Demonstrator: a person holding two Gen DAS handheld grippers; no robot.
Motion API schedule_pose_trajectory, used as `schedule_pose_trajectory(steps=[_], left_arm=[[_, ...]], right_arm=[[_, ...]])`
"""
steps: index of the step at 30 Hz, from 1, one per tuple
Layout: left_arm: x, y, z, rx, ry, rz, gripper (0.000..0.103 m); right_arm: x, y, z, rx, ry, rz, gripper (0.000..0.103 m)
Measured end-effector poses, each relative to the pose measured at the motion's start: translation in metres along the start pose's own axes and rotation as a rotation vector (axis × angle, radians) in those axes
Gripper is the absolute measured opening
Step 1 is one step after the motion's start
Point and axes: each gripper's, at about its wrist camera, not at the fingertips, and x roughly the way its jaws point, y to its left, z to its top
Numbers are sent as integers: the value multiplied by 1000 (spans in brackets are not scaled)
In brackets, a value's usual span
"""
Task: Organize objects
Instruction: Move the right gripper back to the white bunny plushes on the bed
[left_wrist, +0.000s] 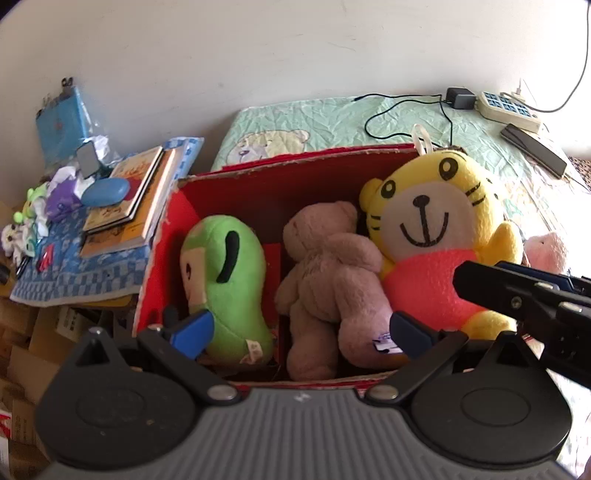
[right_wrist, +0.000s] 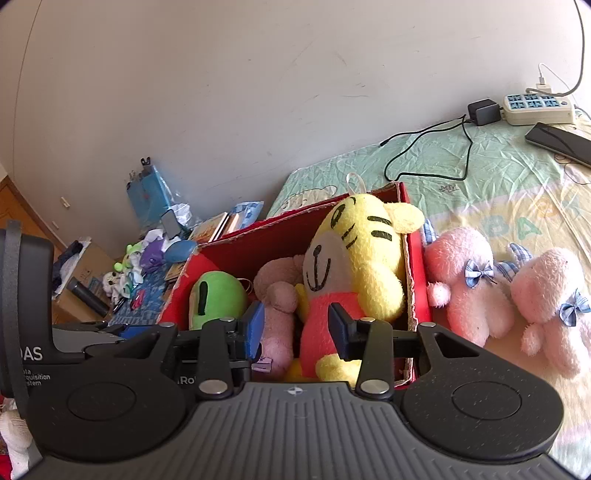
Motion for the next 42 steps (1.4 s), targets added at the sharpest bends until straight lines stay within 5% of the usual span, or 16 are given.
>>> schedule_pose_trajectory(steps=[16,33,42], left_arm=[[-31,-33,10,-20,-52,14,101],[-43,-94,16,33,-84,-28,101],[-55,-134,14,82,-123,-116,101]], right_arm=[[-29,-36,16,53,1,106,41],[-58,-102,17,98,2,70,41],[-74,-144,12,142,7,16,41]])
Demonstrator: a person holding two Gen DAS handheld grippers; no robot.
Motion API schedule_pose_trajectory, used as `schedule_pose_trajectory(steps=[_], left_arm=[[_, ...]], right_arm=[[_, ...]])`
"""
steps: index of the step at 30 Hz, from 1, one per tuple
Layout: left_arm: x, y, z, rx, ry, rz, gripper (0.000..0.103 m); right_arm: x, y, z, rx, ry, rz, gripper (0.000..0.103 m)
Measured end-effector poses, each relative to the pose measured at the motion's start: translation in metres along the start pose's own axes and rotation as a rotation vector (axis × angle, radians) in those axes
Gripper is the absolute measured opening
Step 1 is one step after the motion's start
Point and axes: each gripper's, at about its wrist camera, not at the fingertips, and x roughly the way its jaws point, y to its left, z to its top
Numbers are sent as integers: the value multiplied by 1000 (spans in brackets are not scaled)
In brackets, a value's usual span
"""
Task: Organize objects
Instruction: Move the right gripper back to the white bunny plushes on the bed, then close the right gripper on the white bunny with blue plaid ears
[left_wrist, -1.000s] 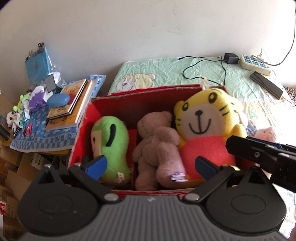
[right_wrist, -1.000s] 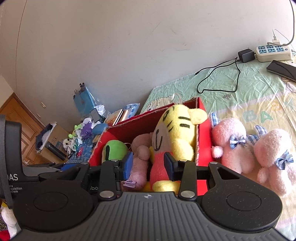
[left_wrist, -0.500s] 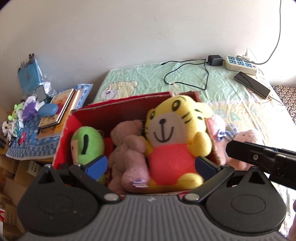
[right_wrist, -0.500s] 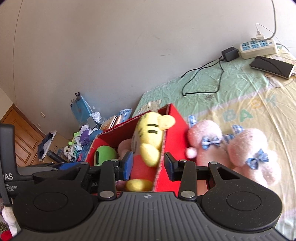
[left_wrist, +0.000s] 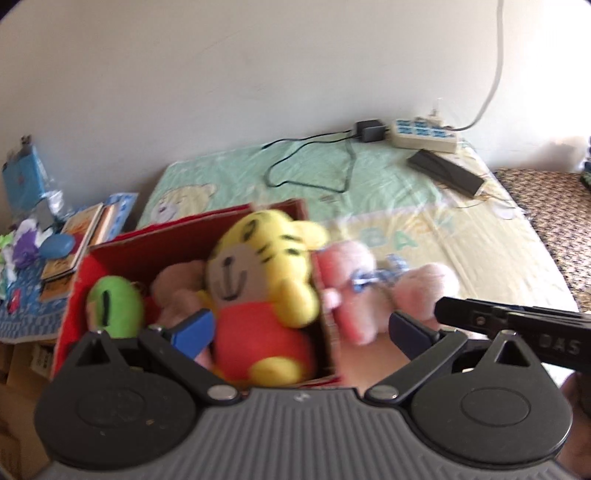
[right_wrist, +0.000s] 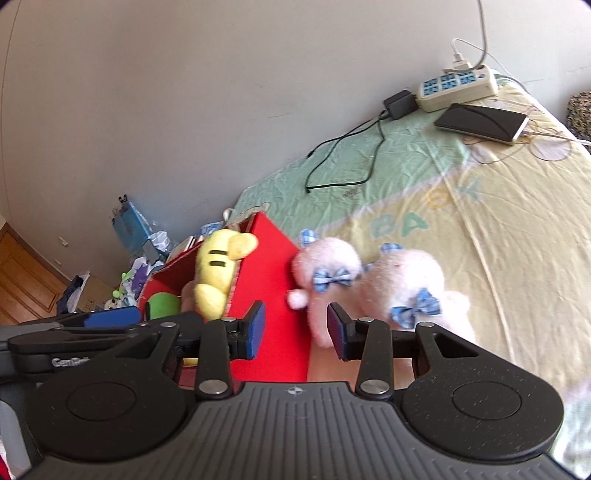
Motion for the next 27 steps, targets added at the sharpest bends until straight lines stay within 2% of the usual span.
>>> schedule_pose_trajectory(steps=[7,16,27], left_arm=[[13,-36,-1,31,30,-82,100],[37,-81,-5,87,81,-110,100],[76,-104,-18,90,176,-138,101]], right_arm=[[-14,-34,2,43,-6,-47,41],[-23,-68,0,65,16,-93,39],[-19,-103,-2,119,60,-117,39]])
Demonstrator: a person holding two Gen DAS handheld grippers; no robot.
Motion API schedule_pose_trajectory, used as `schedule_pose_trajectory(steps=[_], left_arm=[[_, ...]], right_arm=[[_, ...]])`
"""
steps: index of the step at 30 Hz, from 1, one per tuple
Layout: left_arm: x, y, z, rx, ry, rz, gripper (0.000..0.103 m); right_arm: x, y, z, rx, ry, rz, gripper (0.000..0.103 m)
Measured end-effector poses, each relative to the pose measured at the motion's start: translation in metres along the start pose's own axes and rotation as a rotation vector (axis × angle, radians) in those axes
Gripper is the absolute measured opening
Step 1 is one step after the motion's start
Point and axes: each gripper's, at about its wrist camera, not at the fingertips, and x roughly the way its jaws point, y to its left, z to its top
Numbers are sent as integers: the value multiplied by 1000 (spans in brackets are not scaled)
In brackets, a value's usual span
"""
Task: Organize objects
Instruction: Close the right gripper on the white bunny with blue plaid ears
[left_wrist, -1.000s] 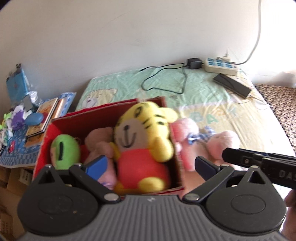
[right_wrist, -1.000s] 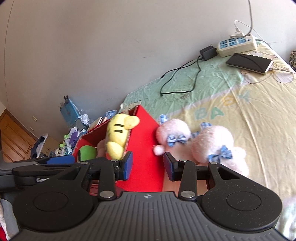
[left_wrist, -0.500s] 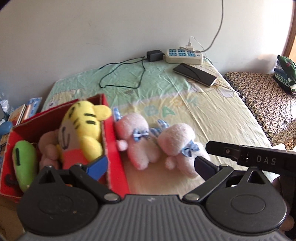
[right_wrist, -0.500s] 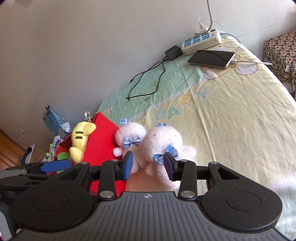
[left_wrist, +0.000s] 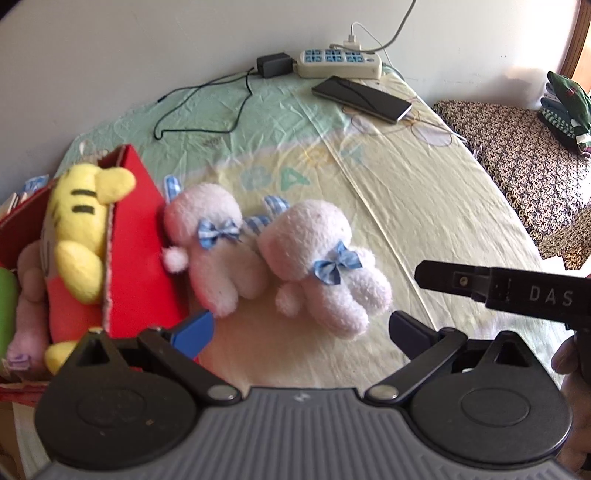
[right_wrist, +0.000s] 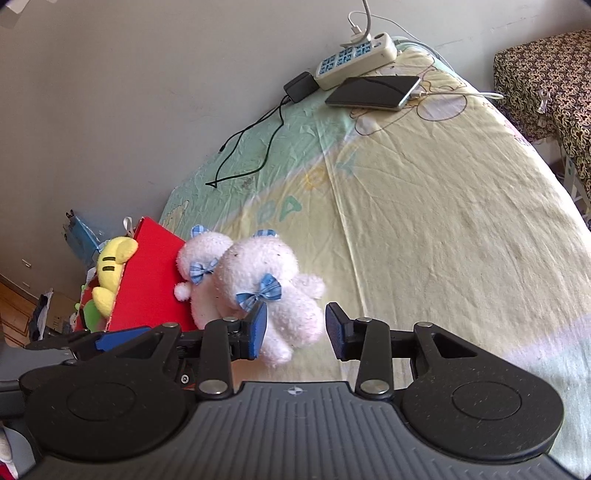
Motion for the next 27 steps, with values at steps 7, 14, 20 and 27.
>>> schedule_pose_trajectory(steps=[7,14,20,27], left_arm=[[26,7,-5,-52,58,-107,102],[53,12,-10,-108,125,-187,102],[70,23,-5,-164,140,-226,102],[80,29,3,-164,123,-201,94]], right_arm=[[14,-12,3,23,41,-4,40],[33,-19,8,49,89,14,41],[54,-24,10,90,145,48,41],[73,-20,13,115,199,99,41]])
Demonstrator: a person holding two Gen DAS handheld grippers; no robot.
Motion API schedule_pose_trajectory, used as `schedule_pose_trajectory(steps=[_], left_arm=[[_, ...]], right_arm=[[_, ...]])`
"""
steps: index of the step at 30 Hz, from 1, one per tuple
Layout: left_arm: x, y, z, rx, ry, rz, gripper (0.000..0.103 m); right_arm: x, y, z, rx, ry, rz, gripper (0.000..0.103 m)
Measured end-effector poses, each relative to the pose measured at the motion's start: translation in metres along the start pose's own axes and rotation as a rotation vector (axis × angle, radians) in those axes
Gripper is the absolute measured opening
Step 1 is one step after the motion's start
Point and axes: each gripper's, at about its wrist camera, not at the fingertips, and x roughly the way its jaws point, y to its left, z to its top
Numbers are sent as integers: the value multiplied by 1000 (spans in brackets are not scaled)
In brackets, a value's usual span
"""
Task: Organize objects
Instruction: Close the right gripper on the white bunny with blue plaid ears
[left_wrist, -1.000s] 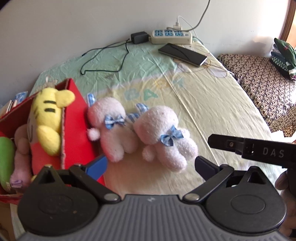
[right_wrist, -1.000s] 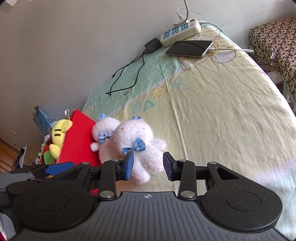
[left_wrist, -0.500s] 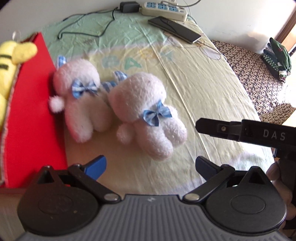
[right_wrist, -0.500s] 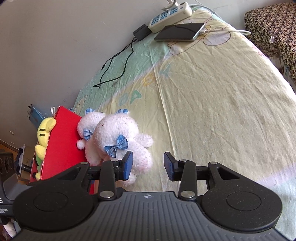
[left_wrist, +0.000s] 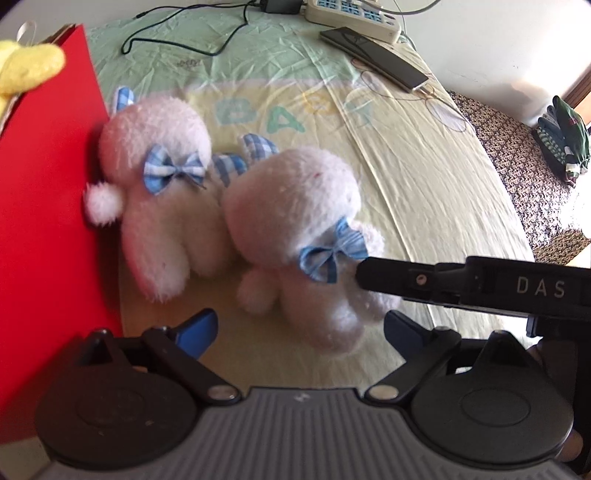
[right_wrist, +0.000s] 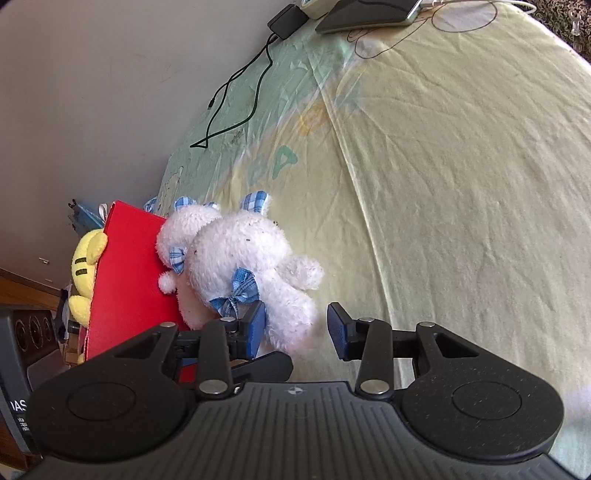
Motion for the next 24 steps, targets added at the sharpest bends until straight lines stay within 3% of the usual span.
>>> schedule_pose_trajectory(steps=[12,24], left_arm=[[0,-6,-3,33,8,-67,77],[-12,-13,-40,97,17,-84,73]], right_arm=[[-1,5,-9,-15,35,23,31],[-15,12,-44,-40,70,-4,27]])
